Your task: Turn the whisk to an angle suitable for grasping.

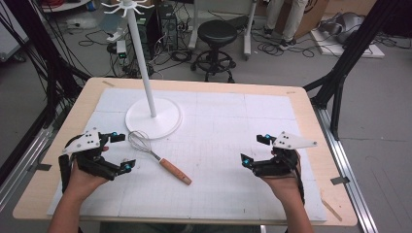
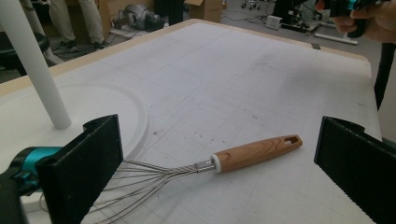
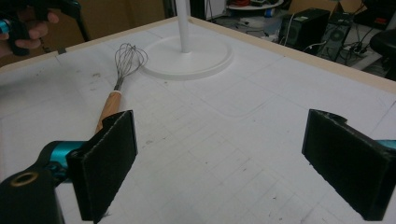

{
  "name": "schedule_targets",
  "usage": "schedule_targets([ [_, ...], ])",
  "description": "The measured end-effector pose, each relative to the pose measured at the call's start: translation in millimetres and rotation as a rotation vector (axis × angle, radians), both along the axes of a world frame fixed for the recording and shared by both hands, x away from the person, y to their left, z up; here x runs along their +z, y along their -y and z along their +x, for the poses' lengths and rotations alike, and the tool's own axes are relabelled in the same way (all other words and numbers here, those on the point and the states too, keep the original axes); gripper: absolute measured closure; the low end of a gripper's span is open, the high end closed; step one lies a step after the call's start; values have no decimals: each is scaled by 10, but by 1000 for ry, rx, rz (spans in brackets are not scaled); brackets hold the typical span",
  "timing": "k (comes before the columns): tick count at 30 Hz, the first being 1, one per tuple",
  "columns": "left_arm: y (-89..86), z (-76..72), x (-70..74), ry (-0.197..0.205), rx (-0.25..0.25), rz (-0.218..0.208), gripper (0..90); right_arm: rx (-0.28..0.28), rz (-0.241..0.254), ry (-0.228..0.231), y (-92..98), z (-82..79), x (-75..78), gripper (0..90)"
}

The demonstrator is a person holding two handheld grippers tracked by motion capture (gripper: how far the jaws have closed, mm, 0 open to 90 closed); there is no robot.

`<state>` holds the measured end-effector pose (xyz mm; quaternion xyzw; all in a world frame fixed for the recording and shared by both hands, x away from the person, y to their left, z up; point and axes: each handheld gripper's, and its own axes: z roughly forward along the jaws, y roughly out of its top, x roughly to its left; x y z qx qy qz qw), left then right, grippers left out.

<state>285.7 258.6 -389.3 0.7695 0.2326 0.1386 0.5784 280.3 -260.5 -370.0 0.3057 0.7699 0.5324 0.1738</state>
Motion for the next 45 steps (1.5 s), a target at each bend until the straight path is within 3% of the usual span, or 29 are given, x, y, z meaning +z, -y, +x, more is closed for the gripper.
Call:
schedule_targets([
  [17, -21, -27, 13, 4, 0, 5, 17, -13, 5, -6, 12, -37, 7, 92],
  [29, 36, -9, -4, -2, -13, 31, 17, -18, 0, -6, 25, -29, 3, 92],
  [37, 298, 114, 55, -15, -68, 127, 17, -18, 4, -3, 44, -26, 3, 92],
  [42, 582, 240, 133, -18, -122, 249, 17, -20, 8, -13, 49, -14, 1, 92],
  [44, 749, 306, 158, -18, -159, 343, 18, -20, 6, -11, 54, -7, -2, 92],
  [45, 749, 306, 158, -18, -159, 343, 18, -20, 6, -11, 54, -7, -2, 92],
])
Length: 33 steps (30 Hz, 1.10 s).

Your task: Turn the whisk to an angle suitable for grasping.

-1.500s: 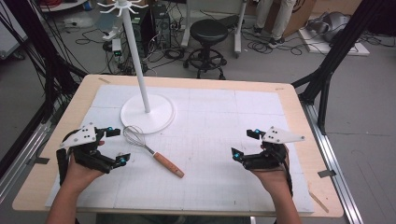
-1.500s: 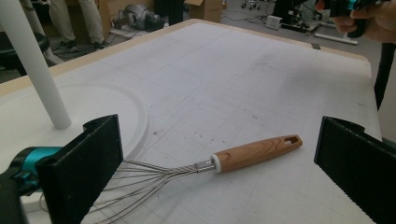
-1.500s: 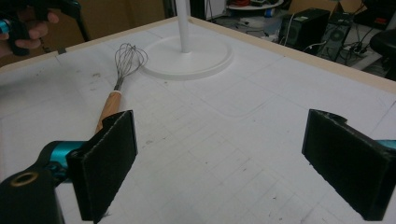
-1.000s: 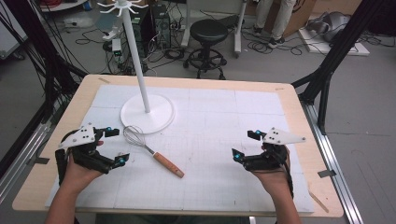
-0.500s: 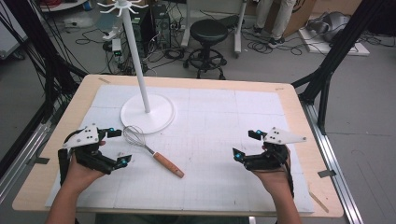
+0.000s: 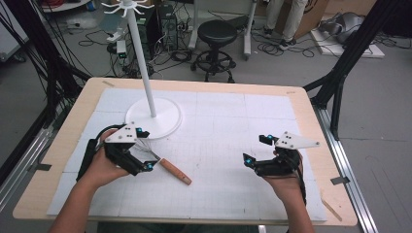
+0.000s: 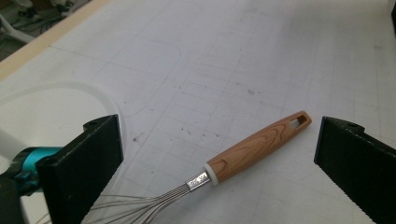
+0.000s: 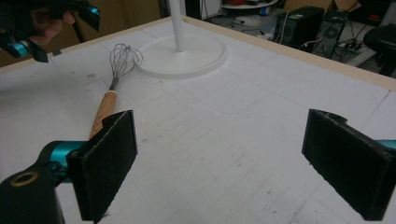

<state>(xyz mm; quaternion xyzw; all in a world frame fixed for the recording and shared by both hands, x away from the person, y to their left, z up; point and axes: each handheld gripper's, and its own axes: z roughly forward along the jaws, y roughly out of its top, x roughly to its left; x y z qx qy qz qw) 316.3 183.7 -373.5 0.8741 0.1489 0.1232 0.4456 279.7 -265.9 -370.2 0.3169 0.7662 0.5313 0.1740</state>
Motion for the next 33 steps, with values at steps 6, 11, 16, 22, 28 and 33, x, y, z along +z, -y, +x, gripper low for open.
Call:
schedule_targets([
  [6, 259, 94, -41, -26, -80, 133, 51, -6, 3, -3, 21, 3, -5, 92],
  [11, 338, 169, -158, -59, -95, 202, 76, -11, 11, 3, 53, 7, -2, 92],
  [16, 393, 230, -297, -90, -104, 292, 110, -11, 15, -3, 63, 7, -3, 92],
  [22, 428, 265, -378, -119, -134, 340, 236, -11, 11, 0, 64, 19, -9, 92],
  [28, 456, 304, -465, -143, -156, 386, 271, -11, 11, -11, 62, 26, -25, 92],
  [33, 462, 322, -491, -179, -182, 389, 390, -8, 11, -18, 57, 36, -46, 92],
])
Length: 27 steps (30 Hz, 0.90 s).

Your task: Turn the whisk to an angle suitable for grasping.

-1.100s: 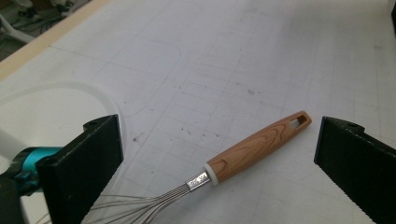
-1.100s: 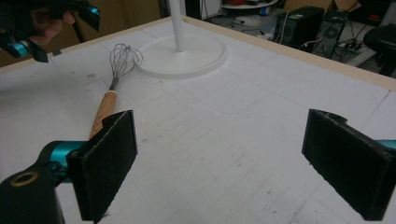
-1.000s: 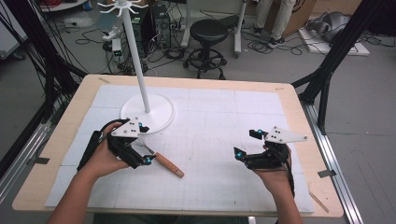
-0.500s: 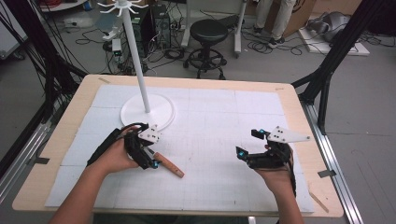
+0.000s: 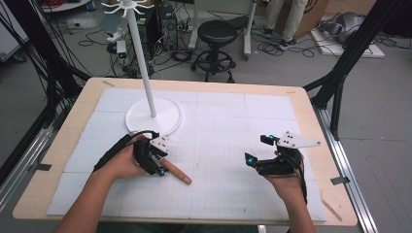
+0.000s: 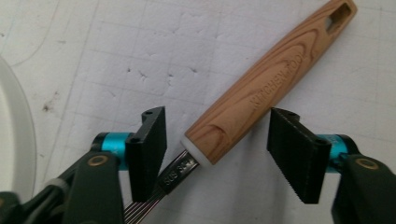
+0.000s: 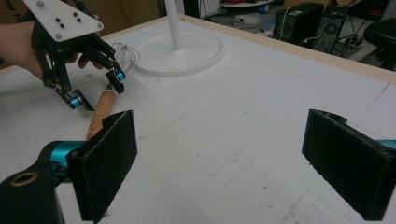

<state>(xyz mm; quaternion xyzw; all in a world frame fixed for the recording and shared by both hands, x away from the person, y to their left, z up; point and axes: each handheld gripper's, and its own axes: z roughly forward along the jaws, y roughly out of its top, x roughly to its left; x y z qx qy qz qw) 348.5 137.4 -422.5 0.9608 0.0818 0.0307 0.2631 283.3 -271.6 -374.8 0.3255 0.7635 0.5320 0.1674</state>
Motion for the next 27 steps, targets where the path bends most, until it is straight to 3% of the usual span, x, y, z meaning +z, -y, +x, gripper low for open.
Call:
schedule_targets([
  [6, 31, 0, -23, -13, -24, 13, 416, 0, 0, -5, -13, 7, -11, 92],
  [12, 35, -36, -3, -26, -53, 13, 559, 2, -1, -8, -23, 14, -17, 92],
  [17, 45, -49, -2, -25, -50, 15, 584, 7, -3, -4, -28, 23, -26, 92],
  [22, 99, -77, 36, -24, -60, 61, 685, 8, 0, -2, -27, 25, -21, 92],
  [27, 126, -53, 69, -25, -30, 96, 713, 2, 7, 2, 6, 18, -9, 92],
])
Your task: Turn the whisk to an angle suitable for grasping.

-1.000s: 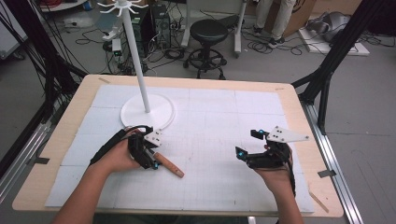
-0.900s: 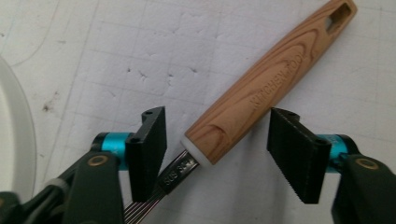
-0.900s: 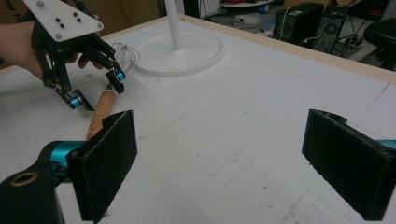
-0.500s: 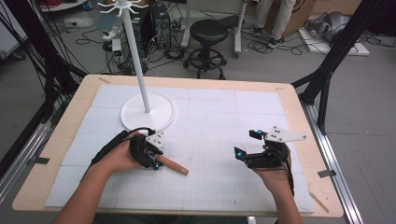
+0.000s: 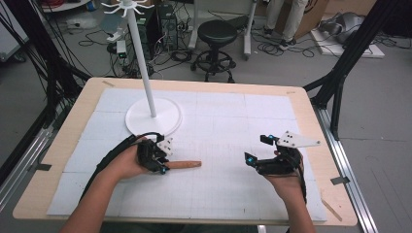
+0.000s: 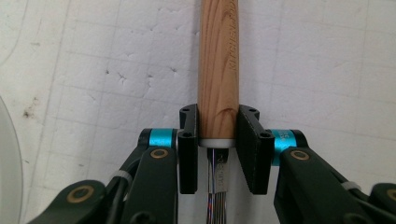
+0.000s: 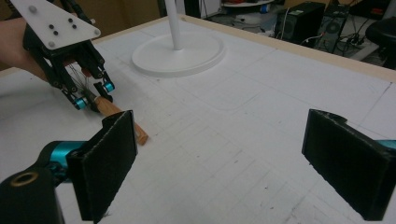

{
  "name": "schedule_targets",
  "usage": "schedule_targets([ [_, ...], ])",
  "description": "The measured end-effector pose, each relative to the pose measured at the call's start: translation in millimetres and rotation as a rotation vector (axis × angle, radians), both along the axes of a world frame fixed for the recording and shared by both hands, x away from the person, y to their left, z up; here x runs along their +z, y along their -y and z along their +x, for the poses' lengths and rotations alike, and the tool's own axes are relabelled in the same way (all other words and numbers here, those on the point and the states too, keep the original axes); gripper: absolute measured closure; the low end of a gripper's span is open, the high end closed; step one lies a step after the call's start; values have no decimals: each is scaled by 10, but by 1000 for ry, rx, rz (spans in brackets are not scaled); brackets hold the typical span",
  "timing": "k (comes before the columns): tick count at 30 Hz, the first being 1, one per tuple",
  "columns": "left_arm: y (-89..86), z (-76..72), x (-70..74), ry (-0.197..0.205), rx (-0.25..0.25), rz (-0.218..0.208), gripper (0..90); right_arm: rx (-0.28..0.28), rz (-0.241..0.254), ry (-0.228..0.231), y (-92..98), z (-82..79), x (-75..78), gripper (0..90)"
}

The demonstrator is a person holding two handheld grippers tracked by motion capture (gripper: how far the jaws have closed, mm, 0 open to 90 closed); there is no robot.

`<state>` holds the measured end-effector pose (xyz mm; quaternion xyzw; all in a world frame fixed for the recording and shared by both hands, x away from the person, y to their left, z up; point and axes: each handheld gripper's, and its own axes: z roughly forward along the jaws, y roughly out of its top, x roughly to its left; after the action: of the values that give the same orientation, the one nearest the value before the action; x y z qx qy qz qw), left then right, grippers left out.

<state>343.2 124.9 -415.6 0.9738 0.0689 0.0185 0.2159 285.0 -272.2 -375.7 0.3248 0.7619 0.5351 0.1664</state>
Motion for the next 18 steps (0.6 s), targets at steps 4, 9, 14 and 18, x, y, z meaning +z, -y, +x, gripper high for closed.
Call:
schedule_targets([
  [4, -20, 2, 7, -2, 30, 5, 716, -4, 6, 1, 24, -4, 7, 92],
  [9, -88, -6, 110, 11, 44, -65, 717, -5, 7, 1, 22, 4, 2, 92],
  [14, -225, -39, 307, 28, 79, -219, 717, -2, 7, -3, 9, 7, 0, 92],
  [18, -351, -67, 437, 37, 118, -304, 717, -5, 13, -6, 11, 3, 5, 92],
])
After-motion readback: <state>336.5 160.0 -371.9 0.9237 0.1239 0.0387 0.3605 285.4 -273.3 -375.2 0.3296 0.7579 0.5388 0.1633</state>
